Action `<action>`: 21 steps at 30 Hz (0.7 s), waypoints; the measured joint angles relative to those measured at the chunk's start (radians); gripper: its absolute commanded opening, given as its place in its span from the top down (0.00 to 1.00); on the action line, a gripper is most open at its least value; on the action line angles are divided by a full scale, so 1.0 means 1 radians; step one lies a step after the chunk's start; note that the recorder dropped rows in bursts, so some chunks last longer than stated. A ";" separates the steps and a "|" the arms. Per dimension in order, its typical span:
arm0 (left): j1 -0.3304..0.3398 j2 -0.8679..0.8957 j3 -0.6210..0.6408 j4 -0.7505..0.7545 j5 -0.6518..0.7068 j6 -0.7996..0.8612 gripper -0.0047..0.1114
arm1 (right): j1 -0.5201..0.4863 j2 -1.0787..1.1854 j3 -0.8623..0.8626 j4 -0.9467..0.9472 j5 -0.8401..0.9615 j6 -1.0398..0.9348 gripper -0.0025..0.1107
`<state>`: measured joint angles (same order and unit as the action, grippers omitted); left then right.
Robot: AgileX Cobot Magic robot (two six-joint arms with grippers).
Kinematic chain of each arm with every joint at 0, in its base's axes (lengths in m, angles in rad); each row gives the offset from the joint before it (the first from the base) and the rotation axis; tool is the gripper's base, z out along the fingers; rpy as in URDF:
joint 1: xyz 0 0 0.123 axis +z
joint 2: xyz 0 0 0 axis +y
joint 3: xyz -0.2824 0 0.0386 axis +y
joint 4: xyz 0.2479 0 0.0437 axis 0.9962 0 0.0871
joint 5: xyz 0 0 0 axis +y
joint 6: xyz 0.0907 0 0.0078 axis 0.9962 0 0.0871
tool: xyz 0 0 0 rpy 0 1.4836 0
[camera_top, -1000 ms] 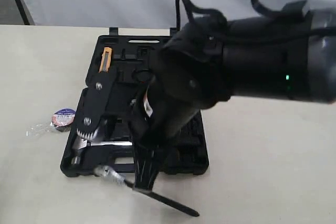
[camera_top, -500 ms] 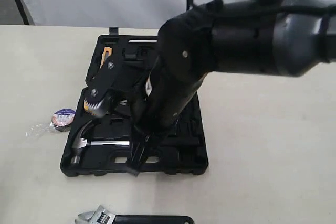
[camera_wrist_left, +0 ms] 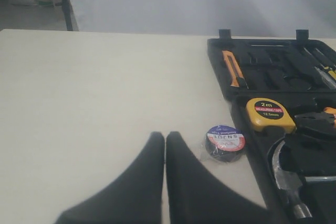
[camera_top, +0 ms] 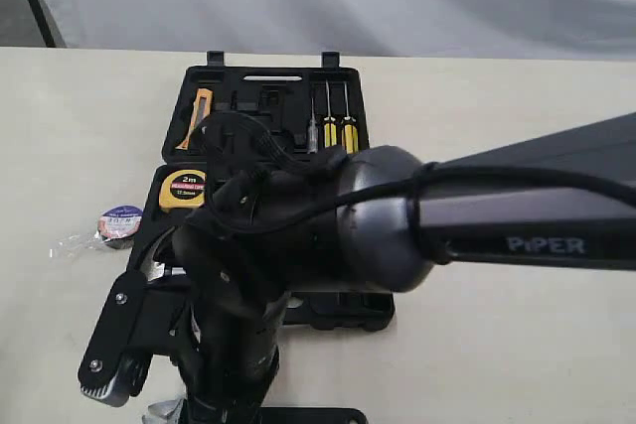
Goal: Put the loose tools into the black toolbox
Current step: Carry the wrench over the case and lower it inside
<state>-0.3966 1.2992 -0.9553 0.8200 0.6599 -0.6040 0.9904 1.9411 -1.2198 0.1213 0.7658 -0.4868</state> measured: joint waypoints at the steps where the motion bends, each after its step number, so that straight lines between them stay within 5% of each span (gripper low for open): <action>1: 0.000 0.000 0.000 0.000 0.000 0.000 0.95 | 0.001 0.011 0.000 0.002 -0.012 0.003 0.50; 6: 0.000 0.000 0.000 0.000 0.000 0.000 0.95 | 0.001 0.071 0.000 0.005 -0.046 0.016 0.54; 11: 0.000 0.000 0.000 0.000 0.000 0.000 0.95 | 0.001 0.099 -0.015 -0.003 -0.033 0.014 0.99; 21: 0.000 0.000 0.000 0.000 0.000 0.000 0.95 | -0.001 0.089 -0.051 -0.006 0.054 -0.044 0.98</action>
<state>-0.3966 1.2992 -0.9553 0.8200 0.6599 -0.6040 0.9892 2.0303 -1.2713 0.1158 0.8201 -0.5305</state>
